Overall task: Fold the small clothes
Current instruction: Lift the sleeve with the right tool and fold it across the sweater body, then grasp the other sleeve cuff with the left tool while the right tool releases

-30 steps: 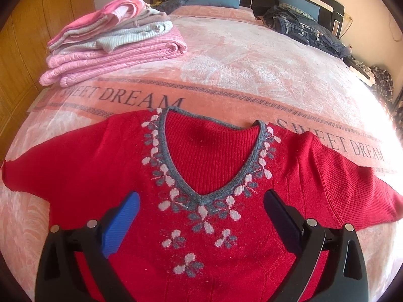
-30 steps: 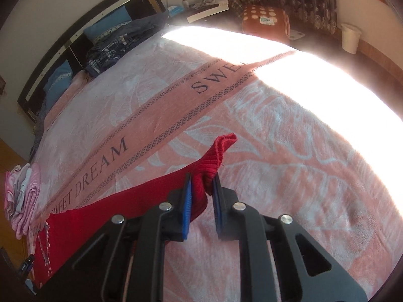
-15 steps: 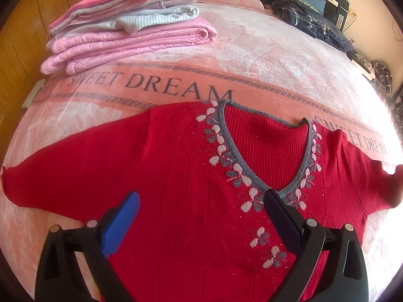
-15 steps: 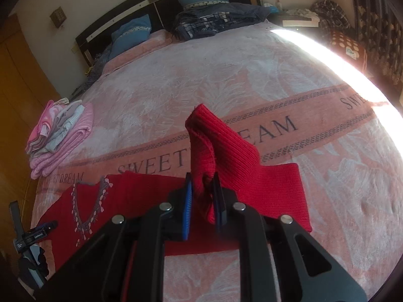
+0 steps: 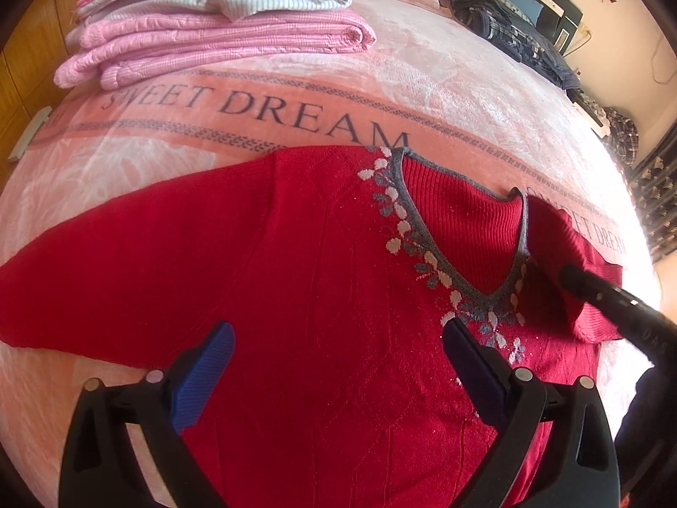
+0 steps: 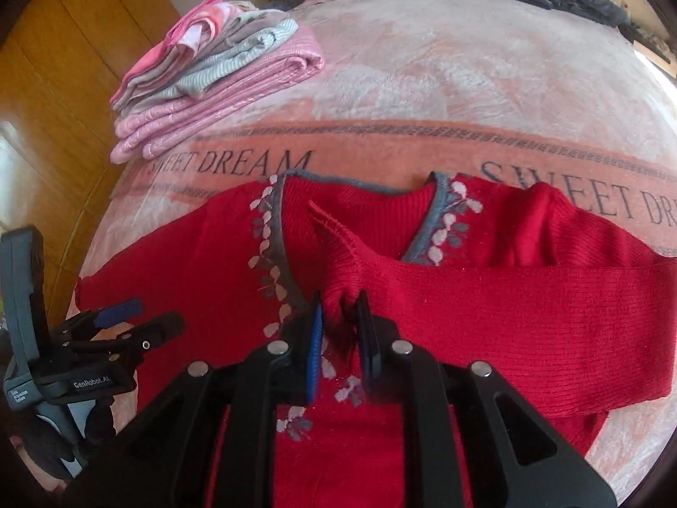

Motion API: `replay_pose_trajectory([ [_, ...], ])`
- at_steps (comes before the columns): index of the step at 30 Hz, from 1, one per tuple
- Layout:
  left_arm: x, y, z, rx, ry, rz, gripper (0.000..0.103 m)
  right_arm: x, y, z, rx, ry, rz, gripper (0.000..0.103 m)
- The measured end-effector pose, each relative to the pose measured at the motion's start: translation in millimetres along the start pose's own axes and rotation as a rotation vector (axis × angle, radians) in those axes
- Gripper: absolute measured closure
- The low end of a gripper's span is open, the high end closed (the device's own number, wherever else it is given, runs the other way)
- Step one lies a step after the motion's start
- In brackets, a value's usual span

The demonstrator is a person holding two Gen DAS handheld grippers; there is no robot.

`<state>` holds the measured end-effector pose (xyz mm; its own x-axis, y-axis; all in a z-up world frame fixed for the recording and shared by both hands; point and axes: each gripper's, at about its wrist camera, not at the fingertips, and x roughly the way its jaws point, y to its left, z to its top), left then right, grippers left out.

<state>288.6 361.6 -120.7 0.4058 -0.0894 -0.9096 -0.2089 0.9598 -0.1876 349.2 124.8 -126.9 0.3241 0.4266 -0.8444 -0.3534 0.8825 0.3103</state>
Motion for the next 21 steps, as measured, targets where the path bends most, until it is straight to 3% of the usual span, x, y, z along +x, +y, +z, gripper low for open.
replay_pose_trajectory([
  [2, -1.0, 5.8, 2.0, -0.015, -0.004, -0.01, 0.004, 17.0, 9.2, -3.5, -0.008, 0.048, 0.028, 0.082],
  [3, -1.2, 8.0, 3.0, -0.023, -0.006, -0.013, 0.004, 21.5, 9.1, -5.7, 0.001, 0.063, 0.052, 0.073],
  [7, 2.9, 7.4, 4.4, -0.059, 0.015, -0.057, 0.004, 7.0, -7.2, -7.3, 0.08, 0.028, 0.151, 0.069],
  [12, 17.3, -23.5, -2.4, -0.058, 0.093, -0.178, 0.004, -30.1, -50.4, -4.8, 0.099, -0.062, 0.034, 0.069],
  [18, 36.9, -72.5, -11.6, -0.042, 0.171, -0.32, 0.006, -48.2, -120.4, -23.4, 0.198, -0.089, -0.007, 0.069],
  [21, 47.4, -93.6, -15.3, -0.021, 0.198, -0.35, 0.012, -54.8, -145.3, -35.1, 0.212, -0.094, -0.029, 0.067],
])
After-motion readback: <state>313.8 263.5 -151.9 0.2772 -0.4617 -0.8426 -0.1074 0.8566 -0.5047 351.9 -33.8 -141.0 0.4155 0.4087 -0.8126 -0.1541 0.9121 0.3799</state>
